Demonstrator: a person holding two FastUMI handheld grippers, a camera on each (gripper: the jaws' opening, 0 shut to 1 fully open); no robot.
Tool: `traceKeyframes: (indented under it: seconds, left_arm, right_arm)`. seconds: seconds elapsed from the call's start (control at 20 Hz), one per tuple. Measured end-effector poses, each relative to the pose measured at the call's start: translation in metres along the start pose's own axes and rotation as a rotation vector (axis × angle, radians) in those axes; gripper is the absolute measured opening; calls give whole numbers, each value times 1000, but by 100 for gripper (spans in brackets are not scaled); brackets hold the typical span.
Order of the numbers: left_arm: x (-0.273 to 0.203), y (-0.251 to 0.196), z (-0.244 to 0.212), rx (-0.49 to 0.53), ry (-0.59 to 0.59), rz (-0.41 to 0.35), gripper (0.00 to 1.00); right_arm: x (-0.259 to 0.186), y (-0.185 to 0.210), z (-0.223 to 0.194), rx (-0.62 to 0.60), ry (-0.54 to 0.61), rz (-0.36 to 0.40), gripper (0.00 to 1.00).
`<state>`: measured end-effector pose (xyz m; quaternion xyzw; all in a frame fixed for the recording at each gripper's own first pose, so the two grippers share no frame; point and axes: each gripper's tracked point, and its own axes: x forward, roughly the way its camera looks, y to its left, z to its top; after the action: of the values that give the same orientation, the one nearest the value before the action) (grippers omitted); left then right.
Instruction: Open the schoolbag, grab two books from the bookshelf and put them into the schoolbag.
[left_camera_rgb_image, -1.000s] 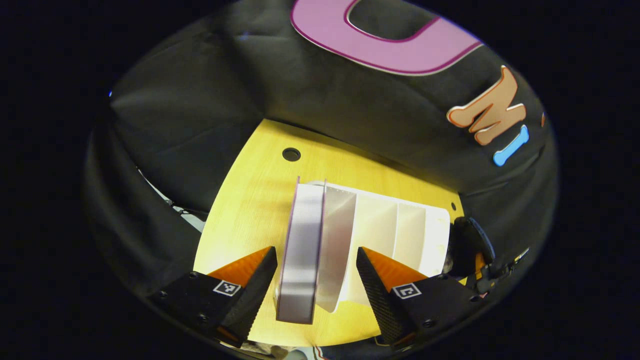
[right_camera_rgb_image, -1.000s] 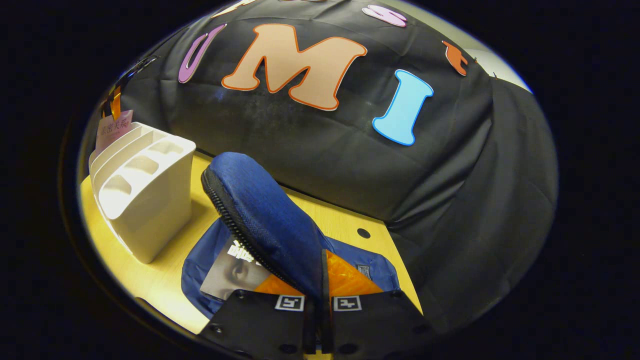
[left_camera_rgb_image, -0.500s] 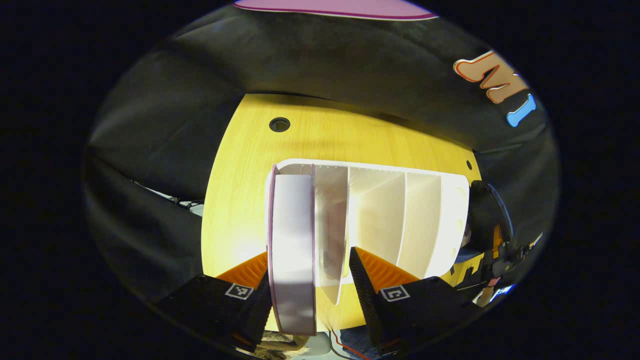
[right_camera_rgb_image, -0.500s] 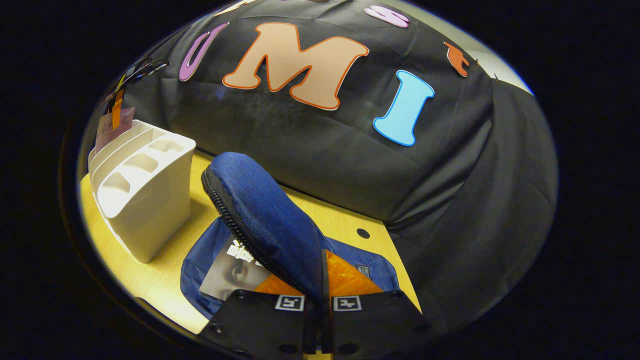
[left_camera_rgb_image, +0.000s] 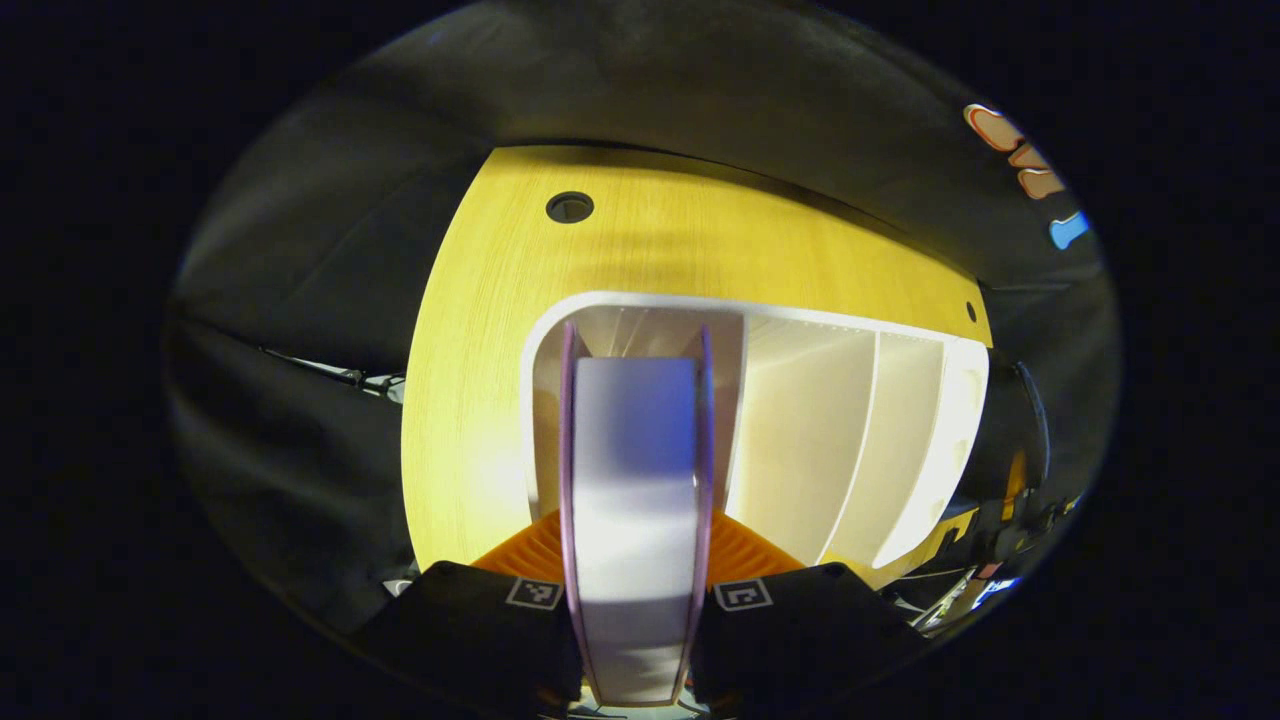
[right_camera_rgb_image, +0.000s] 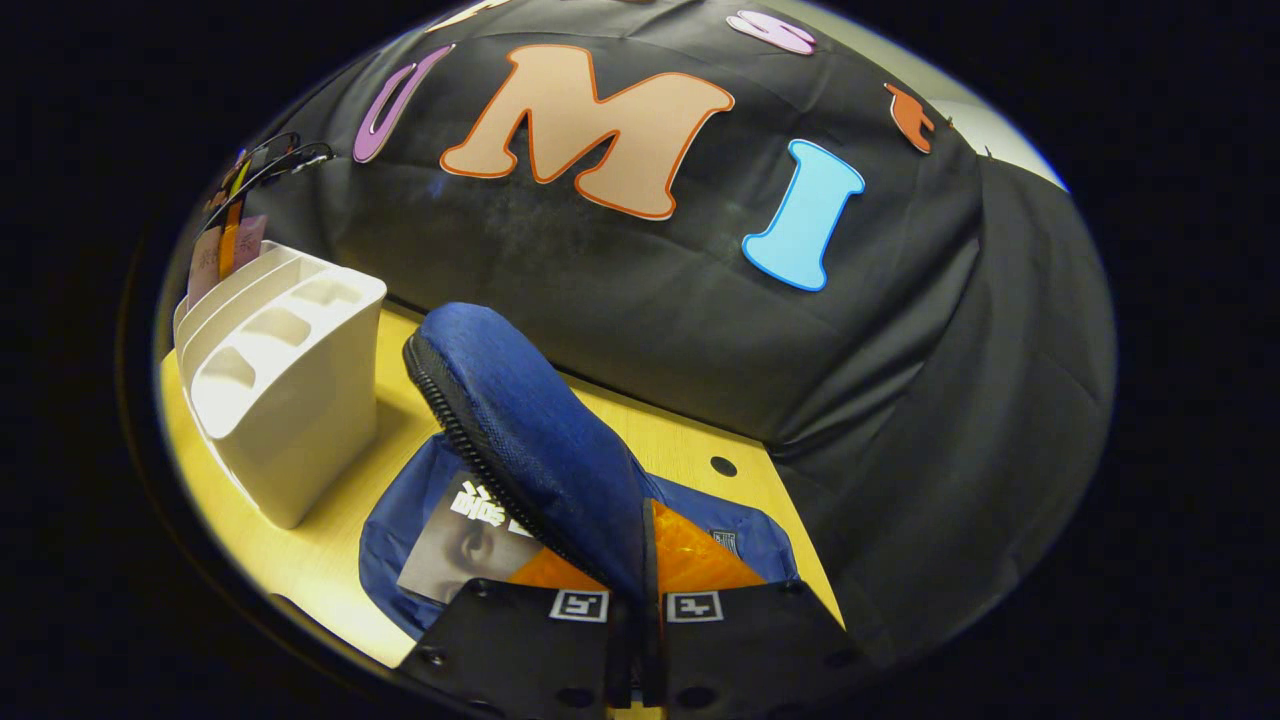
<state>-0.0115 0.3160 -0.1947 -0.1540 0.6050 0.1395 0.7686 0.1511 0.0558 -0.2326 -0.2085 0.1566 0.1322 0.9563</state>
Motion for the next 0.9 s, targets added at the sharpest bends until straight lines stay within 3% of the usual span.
traceKeyframes:
  seconds: [0.15,0.3,0.9]
  left_arm:
    - [-2,7,-5,-93,9,55,39]
    - [-9,6,-13,-169,7,42,39]
    - [-125,2,-43,-176,-155,66,38]
  right_arm:
    - [0,1,0,0,1,-1,7]
    - [1,0,-1,0,-1,0,7]
    - [-1,-4,1,13,-8,16,7]
